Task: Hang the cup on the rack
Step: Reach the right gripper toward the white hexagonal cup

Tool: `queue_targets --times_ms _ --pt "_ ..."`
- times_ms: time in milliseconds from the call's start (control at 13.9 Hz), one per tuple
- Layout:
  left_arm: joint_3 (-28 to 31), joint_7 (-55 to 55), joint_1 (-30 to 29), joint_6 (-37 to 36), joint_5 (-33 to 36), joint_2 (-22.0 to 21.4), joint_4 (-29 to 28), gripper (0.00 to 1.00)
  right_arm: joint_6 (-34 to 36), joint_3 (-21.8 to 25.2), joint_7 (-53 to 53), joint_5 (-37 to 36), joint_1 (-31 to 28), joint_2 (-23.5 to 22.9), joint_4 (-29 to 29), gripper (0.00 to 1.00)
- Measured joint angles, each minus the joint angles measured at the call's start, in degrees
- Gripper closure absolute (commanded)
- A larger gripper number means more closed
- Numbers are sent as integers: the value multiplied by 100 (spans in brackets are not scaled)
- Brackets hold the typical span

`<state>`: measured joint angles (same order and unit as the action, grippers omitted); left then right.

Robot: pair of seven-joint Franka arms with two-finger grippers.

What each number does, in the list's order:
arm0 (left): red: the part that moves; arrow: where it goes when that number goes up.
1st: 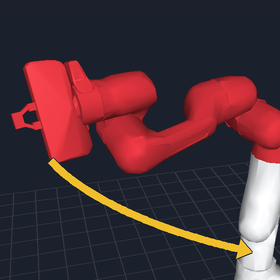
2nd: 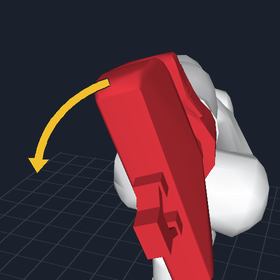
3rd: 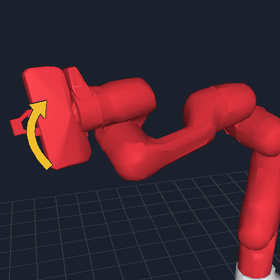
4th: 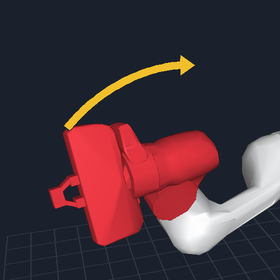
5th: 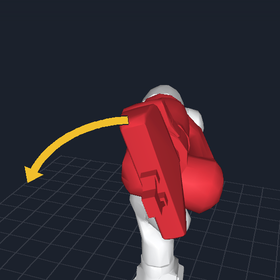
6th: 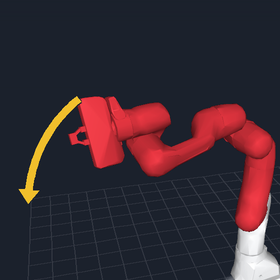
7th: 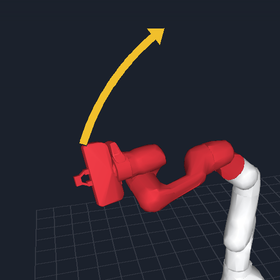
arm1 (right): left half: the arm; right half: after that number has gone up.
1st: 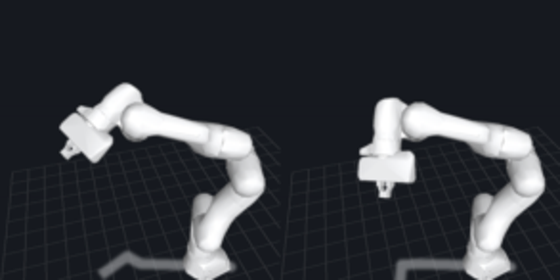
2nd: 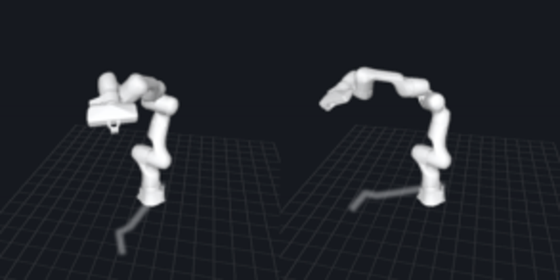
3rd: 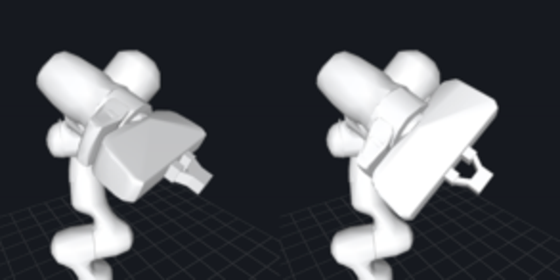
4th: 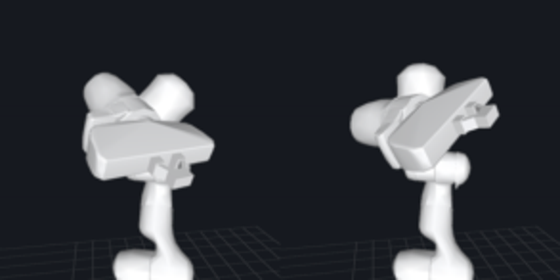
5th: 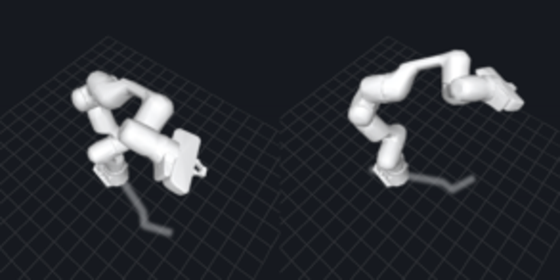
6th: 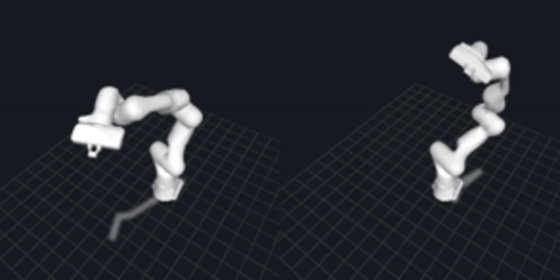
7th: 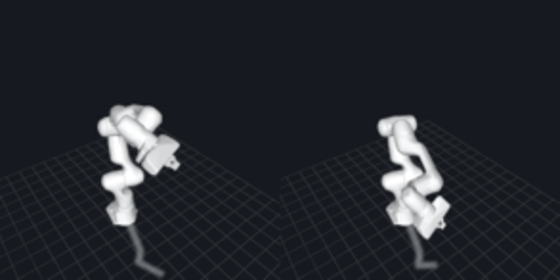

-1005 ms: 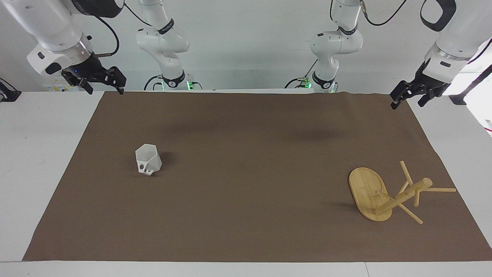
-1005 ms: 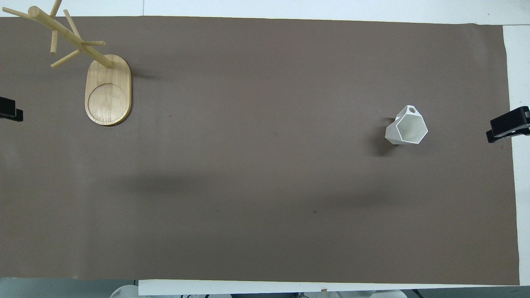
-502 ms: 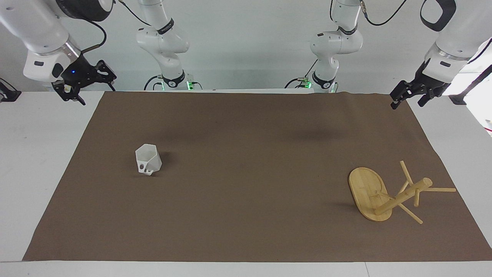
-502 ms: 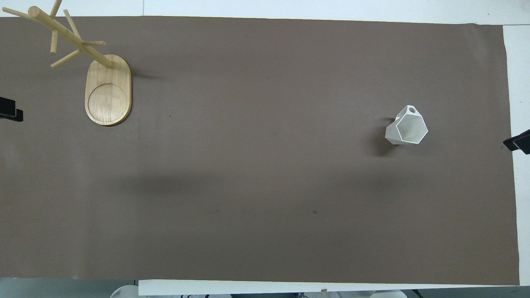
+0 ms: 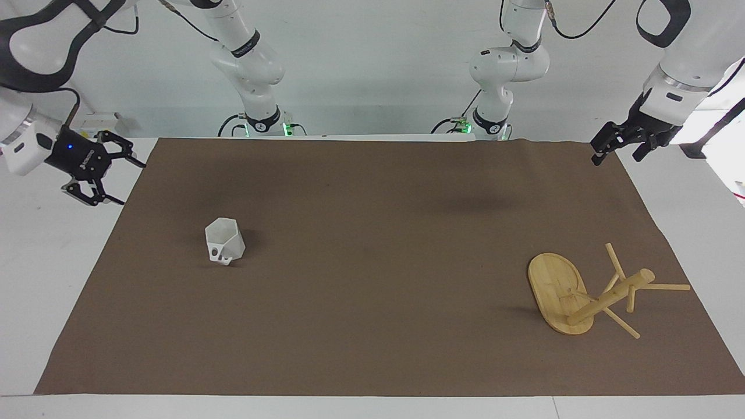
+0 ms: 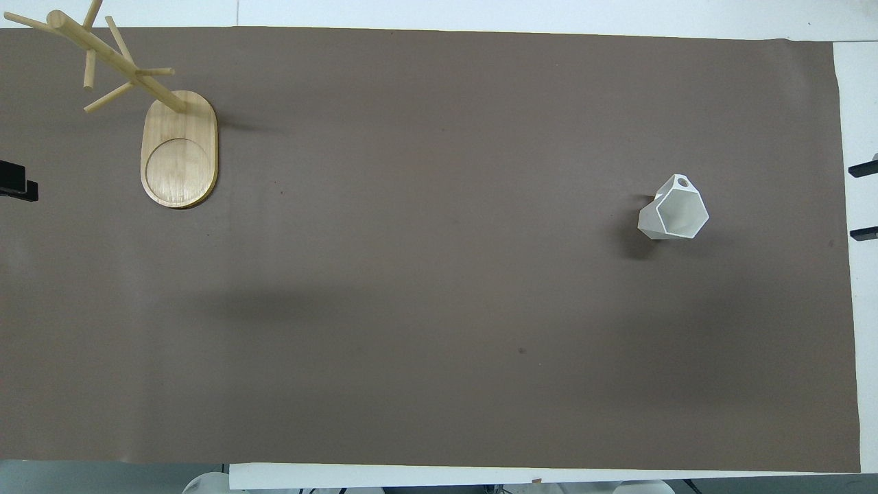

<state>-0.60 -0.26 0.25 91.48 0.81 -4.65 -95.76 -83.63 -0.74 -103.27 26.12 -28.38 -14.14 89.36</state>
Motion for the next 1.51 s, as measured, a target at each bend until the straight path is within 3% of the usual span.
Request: queue_targets --times_ms 359,574,1005,1507 --pt "0 0 0 0 0 0 0 0 342 2 -1767 1823 -557 -1370 213 0" --pt "0 0 0 0 0 0 0 0 370 2 -2850 2546 -680 -1887 694 0" --pt "0 0 0 0 0 0 0 0 95 -49 -4022 3046 -491 -1939 1726 0" --pt "-32 0 8 -85 0 0 0 0 -277 -54 -4035 3274 -281 -1844 1917 0"
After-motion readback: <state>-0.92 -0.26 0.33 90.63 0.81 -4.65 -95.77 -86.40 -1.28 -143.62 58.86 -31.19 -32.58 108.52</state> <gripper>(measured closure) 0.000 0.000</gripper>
